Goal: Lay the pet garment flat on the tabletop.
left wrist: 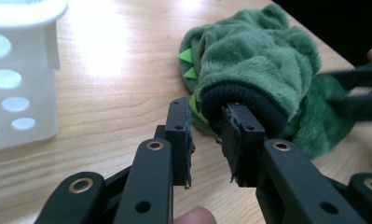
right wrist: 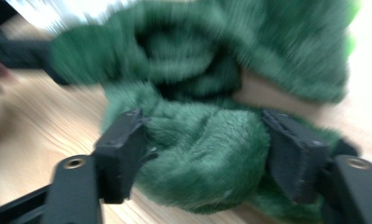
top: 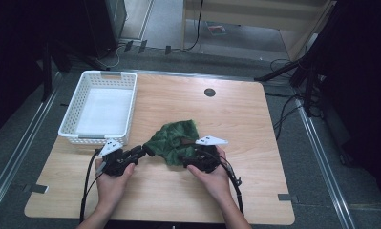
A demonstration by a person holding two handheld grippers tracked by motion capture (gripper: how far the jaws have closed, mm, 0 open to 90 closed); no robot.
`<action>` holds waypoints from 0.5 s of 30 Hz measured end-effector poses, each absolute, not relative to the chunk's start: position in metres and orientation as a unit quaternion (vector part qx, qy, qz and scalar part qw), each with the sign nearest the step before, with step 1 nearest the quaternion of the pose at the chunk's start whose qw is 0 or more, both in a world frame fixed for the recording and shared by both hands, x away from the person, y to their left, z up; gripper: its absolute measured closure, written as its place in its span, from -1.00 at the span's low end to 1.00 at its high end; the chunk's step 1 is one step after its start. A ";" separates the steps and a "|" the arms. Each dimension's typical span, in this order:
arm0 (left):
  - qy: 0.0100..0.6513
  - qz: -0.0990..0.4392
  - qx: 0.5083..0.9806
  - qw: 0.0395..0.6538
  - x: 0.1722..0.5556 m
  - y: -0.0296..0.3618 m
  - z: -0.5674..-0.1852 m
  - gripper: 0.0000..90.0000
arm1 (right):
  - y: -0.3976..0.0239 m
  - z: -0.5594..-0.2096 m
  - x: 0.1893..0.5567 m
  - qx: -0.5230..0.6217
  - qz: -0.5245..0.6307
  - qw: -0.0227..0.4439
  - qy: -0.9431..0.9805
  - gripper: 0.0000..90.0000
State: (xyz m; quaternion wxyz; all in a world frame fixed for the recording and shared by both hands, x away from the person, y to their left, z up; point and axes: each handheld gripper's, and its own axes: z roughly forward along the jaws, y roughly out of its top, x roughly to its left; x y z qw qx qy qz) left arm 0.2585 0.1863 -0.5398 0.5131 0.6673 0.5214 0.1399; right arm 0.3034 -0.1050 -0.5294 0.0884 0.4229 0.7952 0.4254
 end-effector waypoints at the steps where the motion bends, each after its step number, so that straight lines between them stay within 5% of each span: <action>1: 0.518 0.140 0.668 0.515 0.258 0.187 -0.539 0.64 | -0.100 -0.532 0.302 0.417 0.414 0.096 0.803 -0.22; 2: 0.518 0.140 0.668 0.515 0.258 0.187 -0.539 0.65 | -0.100 -0.532 0.302 0.417 0.414 0.096 0.803 -0.22; 9: 0.503 0.145 0.670 0.527 0.257 0.187 -0.535 0.94 | -0.093 -0.534 0.289 0.393 0.398 0.127 0.819 0.72; 15: 0.498 0.140 0.679 0.521 0.259 0.186 -0.535 1.00 | -0.102 -0.532 0.264 0.399 0.406 0.101 0.816 0.78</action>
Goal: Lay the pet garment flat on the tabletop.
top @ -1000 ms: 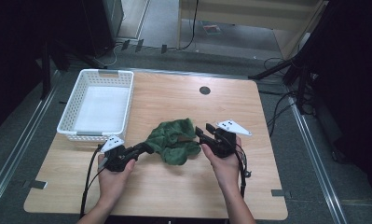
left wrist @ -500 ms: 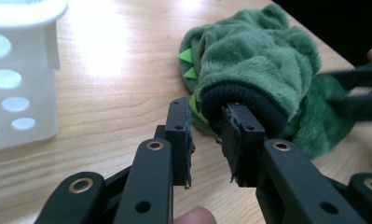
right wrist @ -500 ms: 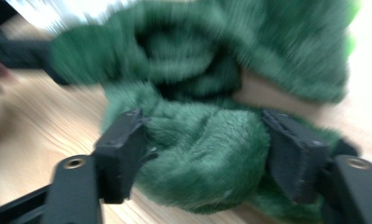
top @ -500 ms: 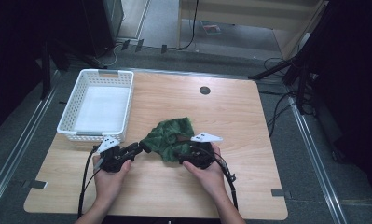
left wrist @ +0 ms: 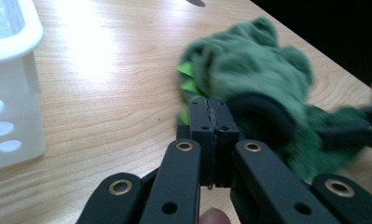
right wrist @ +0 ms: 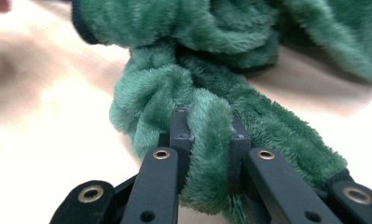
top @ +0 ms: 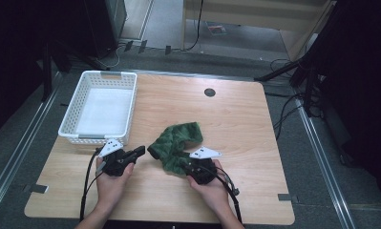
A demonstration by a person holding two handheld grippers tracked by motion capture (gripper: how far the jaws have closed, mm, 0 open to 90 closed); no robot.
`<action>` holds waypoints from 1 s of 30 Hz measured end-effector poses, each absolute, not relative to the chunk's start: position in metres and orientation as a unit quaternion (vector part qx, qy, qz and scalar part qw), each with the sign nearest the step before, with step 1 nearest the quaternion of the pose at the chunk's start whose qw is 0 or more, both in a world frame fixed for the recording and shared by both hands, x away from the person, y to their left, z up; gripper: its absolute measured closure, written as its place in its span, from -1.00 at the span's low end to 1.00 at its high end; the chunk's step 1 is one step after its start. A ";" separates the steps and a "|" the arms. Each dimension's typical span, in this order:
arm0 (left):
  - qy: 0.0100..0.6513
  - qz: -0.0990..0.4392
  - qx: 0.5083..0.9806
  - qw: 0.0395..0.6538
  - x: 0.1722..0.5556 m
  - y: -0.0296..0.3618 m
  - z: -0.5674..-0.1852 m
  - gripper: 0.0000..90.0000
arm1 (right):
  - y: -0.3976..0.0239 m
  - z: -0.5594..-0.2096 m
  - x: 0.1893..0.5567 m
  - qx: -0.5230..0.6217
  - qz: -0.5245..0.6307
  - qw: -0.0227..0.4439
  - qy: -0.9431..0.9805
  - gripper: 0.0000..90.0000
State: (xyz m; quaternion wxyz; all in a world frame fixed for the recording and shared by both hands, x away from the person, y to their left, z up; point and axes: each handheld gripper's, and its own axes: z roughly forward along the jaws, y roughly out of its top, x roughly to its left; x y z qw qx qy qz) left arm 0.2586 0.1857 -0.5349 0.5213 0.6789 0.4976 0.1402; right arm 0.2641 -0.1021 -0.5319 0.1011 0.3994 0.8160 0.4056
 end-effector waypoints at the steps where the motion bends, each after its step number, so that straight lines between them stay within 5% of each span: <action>1: 0.499 0.139 0.678 0.522 0.259 0.187 -0.535 1.00 | -0.102 -0.532 0.259 0.398 0.406 0.096 0.817 0.78; 3: 0.499 0.139 0.675 0.525 0.259 0.188 -0.534 1.00 | -0.100 -0.531 0.242 0.387 0.405 0.076 0.825 0.73; 5: 0.498 0.136 0.669 0.535 0.258 0.189 -0.532 0.99 | -0.097 -0.528 0.226 0.369 0.414 0.066 0.830 0.41; 8: 0.487 0.122 0.667 0.551 0.256 0.188 -0.526 0.61 | -0.102 -0.516 0.215 0.345 0.453 0.045 0.821 -0.02; 15: 0.432 0.083 0.684 0.582 0.251 0.174 -0.514 0.07 | -0.152 -0.488 0.242 0.391 0.506 0.080 0.765 -0.06; 23: 0.394 0.057 0.728 0.558 0.247 0.156 -0.521 -0.53 | -0.149 -0.521 0.296 0.460 0.433 0.132 0.764 -0.05; 26: 0.391 0.060 0.744 0.539 0.246 0.154 -0.524 -0.34 | -0.143 -0.528 0.303 0.456 0.427 0.113 0.773 0.08; 30: 0.405 0.059 0.752 0.517 0.249 0.156 -0.530 0.56 | -0.137 -0.532 0.303 0.448 0.413 0.114 0.785 0.62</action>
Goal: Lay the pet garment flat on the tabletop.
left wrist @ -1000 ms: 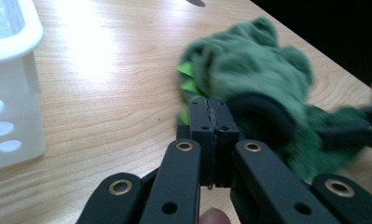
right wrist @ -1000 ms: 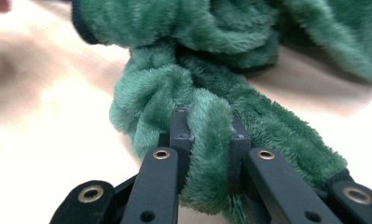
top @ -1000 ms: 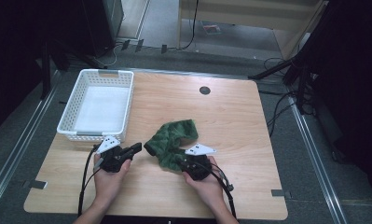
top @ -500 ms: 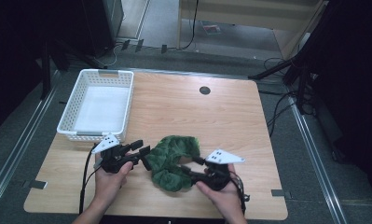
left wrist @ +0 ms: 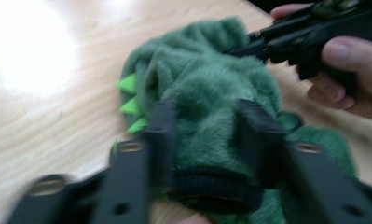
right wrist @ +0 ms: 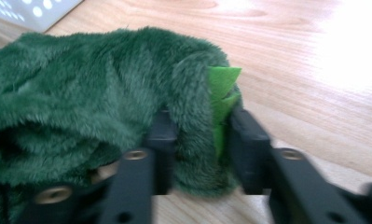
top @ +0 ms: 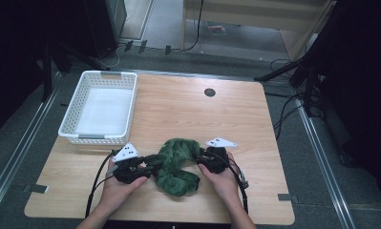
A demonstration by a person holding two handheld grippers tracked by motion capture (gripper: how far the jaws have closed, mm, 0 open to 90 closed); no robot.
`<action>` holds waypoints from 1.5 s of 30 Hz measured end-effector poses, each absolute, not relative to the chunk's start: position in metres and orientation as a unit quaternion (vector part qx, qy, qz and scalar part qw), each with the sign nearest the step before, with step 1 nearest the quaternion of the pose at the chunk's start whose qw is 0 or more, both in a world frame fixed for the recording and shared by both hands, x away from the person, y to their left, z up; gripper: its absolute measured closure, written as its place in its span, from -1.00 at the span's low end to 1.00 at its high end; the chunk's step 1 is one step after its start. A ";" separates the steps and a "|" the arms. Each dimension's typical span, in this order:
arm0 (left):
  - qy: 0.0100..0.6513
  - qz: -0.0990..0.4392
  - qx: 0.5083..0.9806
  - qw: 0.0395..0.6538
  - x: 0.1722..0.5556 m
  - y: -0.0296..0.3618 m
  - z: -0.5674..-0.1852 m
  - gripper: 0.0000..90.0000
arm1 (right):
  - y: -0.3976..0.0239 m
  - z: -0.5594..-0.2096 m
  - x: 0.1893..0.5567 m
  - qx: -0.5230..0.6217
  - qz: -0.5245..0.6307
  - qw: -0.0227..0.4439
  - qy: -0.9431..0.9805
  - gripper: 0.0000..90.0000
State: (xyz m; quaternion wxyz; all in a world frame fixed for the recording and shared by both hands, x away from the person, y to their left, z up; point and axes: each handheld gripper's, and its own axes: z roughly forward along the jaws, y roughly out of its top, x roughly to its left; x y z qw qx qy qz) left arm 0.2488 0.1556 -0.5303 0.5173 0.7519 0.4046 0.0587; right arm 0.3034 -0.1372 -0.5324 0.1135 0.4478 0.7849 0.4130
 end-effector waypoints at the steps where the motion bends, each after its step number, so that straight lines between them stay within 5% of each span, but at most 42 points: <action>1: 0.399 0.056 0.753 0.521 0.249 0.157 -0.530 0.73 | -0.138 -0.533 0.303 0.447 0.414 0.111 0.785 0.77; 5: 0.377 0.054 0.754 0.535 0.247 0.157 -0.525 0.94 | -0.149 -0.525 0.295 0.446 0.437 0.117 0.773 0.91; 18: 0.271 -0.003 0.768 0.580 0.233 0.117 -0.497 0.93 | -0.200 -0.435 0.228 0.427 0.508 0.215 0.716 0.91; 25: 0.326 0.013 0.738 0.590 0.249 0.135 -0.489 0.93 | -0.162 -0.385 0.221 0.378 0.503 0.263 0.731 0.91; 29: 0.424 0.041 0.719 0.549 0.279 0.146 -0.499 0.75 | -0.137 -0.398 0.286 0.413 0.491 0.231 0.732 0.89; 31: 0.475 0.065 0.703 0.525 0.290 0.150 -0.505 0.35 | -0.129 -0.410 0.319 0.427 0.481 0.227 0.731 0.62; 34: 0.501 0.081 0.686 0.522 0.295 0.160 -0.510 0.12 | -0.127 -0.423 0.353 0.451 0.491 0.226 0.710 0.28; 37: 0.493 0.099 0.688 0.523 0.292 0.167 -0.508 0.11 | -0.136 -0.421 0.351 0.443 0.523 0.205 0.699 0.12; 45: 0.478 0.092 0.706 0.515 0.291 0.151 -0.512 0.05 | -0.169 -0.463 0.318 0.438 0.468 0.176 0.747 0.11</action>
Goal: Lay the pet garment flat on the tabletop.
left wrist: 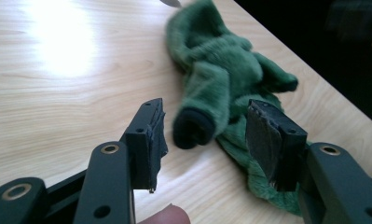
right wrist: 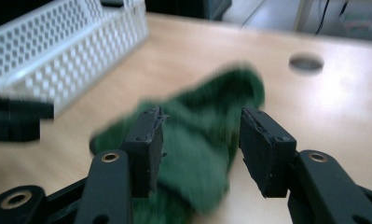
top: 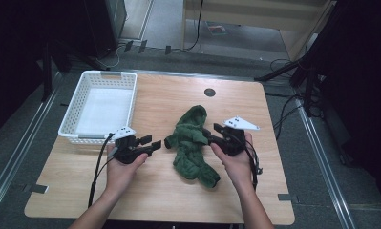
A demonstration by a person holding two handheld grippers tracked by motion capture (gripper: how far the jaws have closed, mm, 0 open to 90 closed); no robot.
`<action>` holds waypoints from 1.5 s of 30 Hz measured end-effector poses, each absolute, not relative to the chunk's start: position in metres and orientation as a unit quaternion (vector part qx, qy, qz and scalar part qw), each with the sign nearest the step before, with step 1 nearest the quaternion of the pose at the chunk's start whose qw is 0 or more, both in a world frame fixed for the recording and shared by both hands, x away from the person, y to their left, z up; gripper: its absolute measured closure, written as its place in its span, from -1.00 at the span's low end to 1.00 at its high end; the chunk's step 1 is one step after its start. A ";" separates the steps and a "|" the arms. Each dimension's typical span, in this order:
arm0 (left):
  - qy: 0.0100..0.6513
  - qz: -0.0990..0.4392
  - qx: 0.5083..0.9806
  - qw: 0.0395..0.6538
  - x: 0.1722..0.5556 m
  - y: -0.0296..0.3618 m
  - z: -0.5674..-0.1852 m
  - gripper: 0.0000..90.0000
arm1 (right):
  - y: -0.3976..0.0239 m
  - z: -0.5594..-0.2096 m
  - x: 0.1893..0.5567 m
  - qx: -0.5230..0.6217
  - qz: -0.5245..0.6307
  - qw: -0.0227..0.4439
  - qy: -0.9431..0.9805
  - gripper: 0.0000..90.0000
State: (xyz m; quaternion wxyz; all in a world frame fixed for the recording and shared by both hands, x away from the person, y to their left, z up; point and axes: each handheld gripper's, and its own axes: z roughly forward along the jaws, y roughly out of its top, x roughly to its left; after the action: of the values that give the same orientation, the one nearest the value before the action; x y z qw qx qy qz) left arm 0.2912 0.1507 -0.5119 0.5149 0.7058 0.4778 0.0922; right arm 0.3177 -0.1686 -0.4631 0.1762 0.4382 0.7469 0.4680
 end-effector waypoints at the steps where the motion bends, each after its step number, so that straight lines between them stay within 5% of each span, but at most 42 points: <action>1: 0.475 0.095 0.709 0.512 0.292 0.147 -0.512 0.04 | -0.170 -0.468 0.316 0.440 0.465 0.170 0.749 0.10; 6: 0.486 0.077 0.723 0.486 0.304 0.130 -0.520 -0.07 | -0.173 -0.491 0.313 0.441 0.468 0.094 0.760 -0.08; 10: 0.486 0.083 0.739 0.458 0.315 0.116 -0.528 -0.06 | -0.163 -0.501 0.318 0.438 0.456 0.100 0.768 0.14; 18: 0.481 0.072 0.747 0.454 0.329 0.117 -0.536 0.89 | -0.156 -0.518 0.325 0.440 0.439 0.137 0.771 1.00; 26: 0.447 0.049 0.775 0.444 0.318 0.125 -0.546 0.89 | -0.190 -0.517 0.317 0.462 0.430 0.149 0.761 1.00; 29: 0.445 0.049 0.771 0.452 0.314 0.130 -0.549 0.79 | -0.185 -0.520 0.304 0.425 0.457 0.099 0.775 0.56; 31: 0.448 0.047 0.766 0.458 0.311 0.132 -0.550 0.79 | -0.174 -0.525 0.292 0.398 0.471 0.067 0.784 0.47; 45: 0.404 0.018 0.780 0.478 0.297 0.140 -0.544 0.82 | -0.147 -0.545 0.232 0.371 0.396 0.071 0.837 0.63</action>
State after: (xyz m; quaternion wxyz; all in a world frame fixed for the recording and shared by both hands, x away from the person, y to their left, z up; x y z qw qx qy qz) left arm 0.2973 0.1400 -0.5437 0.4777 0.7800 0.4038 0.0183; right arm 0.2317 -0.1471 -0.5452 0.0708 0.3713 0.8367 0.3964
